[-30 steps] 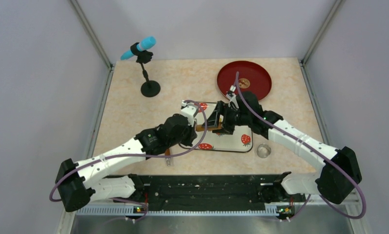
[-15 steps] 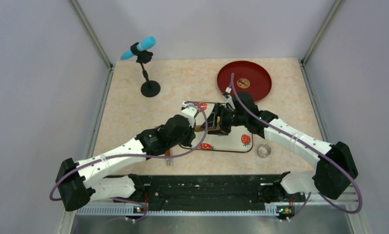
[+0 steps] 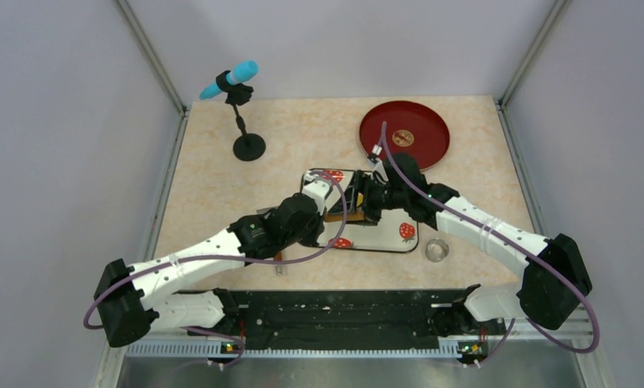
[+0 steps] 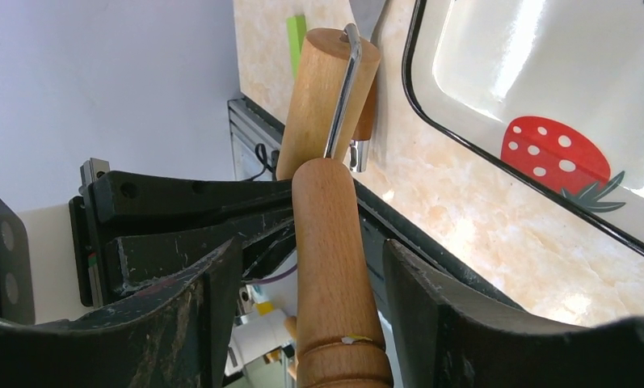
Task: Roll out the dumpling wrappers from the dough
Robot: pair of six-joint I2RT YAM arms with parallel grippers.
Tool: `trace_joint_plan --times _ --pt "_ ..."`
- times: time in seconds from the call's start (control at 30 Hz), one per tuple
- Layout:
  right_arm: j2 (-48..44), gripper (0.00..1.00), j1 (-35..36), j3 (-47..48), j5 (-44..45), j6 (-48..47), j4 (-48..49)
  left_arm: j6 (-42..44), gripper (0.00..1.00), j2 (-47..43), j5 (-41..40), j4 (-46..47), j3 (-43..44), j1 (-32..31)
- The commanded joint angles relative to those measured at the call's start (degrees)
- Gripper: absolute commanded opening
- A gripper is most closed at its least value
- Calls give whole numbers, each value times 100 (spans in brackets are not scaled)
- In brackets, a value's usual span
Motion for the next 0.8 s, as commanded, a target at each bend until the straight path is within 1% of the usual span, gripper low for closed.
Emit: trace_joint_plan --times 0.0,0.13,0.2,0.3,0.37,0.4,0.43,0.47,0.5,0.53,0.57,0.6,0.67,0.7,0.77 --pt "-83 62 88 154 -110 59 276 26 0 -81 -157 334 183 -54" --pt "-19 51 141 120 -111 44 253 6 0 -77 -169 330 179 -75" --pt "-24 40 148 90 -100 49 270 -19 0 -68 -149 322 159 -90" --pt "-36 16 156 54 -59 16 259 -121 0 -68 -137 315 106 -107" --pt "-64 3 154 0 -58 -11 241 -208 2 -97 -143 325 58 -116" --pt "-84 0 153 -15 -44 -39 230 -256 8 -120 -176 333 31 -123" --pt "-118 0 156 -50 -8 -53 213 -291 15 -156 -217 345 1 -125" --pt "-149 0 152 -74 28 -76 190 -332 27 -189 -256 357 -34 -120" --pt "-187 0 153 -92 70 -113 168 -371 40 -239 -271 399 -69 -123" --pt "-227 0 152 -108 112 -148 128 -429 65 -297 -270 463 -117 -125" --pt "-256 0 152 -124 162 -198 87 -482 77 -357 -240 569 -167 -125" --pt "-293 0 154 -137 240 -263 36 -558 87 -450 -179 732 -263 -123" --pt "-378 0 144 -144 425 -442 -98 -864 97 -564 -75 1113 -429 -116" --pt "-440 0 143 -153 549 -541 -189 -1010 98 -613 -14 1265 -484 -110" --pt "-599 0 95 -241 815 -681 -323 -1346 99 -670 150 1604 -601 -66"
